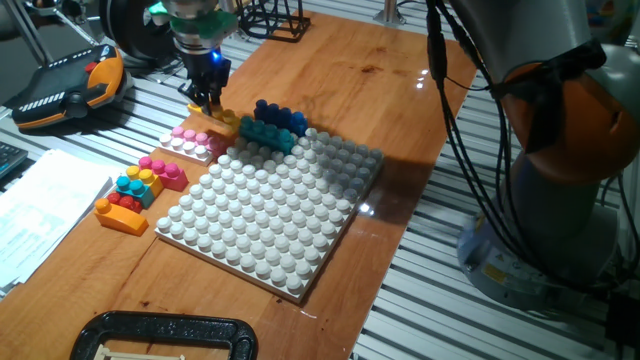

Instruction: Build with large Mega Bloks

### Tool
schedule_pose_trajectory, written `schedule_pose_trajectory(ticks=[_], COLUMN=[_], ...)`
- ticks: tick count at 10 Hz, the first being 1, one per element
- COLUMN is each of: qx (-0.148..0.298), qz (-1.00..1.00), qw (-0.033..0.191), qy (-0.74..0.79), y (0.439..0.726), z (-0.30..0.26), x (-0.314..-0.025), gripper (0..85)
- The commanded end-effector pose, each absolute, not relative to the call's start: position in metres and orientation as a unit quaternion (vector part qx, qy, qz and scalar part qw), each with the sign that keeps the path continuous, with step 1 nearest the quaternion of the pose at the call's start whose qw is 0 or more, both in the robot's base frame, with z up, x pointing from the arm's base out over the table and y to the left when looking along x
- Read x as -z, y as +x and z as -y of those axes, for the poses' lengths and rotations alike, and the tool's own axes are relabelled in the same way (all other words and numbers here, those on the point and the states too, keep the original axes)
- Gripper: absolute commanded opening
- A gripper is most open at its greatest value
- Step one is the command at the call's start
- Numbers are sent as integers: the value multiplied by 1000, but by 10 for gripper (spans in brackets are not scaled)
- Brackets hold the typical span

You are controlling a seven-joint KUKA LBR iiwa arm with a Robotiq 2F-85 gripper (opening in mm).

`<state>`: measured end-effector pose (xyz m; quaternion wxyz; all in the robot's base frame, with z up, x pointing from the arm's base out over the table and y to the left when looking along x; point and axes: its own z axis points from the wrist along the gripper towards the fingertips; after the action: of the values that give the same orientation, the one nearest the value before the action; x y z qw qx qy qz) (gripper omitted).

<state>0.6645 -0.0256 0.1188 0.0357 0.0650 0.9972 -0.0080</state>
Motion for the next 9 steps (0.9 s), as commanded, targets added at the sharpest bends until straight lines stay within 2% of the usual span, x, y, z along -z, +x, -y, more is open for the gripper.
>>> schedule_pose_trajectory(ticks=[1,4,9], qx=[7,2,-6], qz=[-997,-996,-996], qw=[35,45,46], qy=[74,83,71], y=[653,622,584], z=[20,6,-4], x=[-120,-117,-109], gripper=[0,0,0])
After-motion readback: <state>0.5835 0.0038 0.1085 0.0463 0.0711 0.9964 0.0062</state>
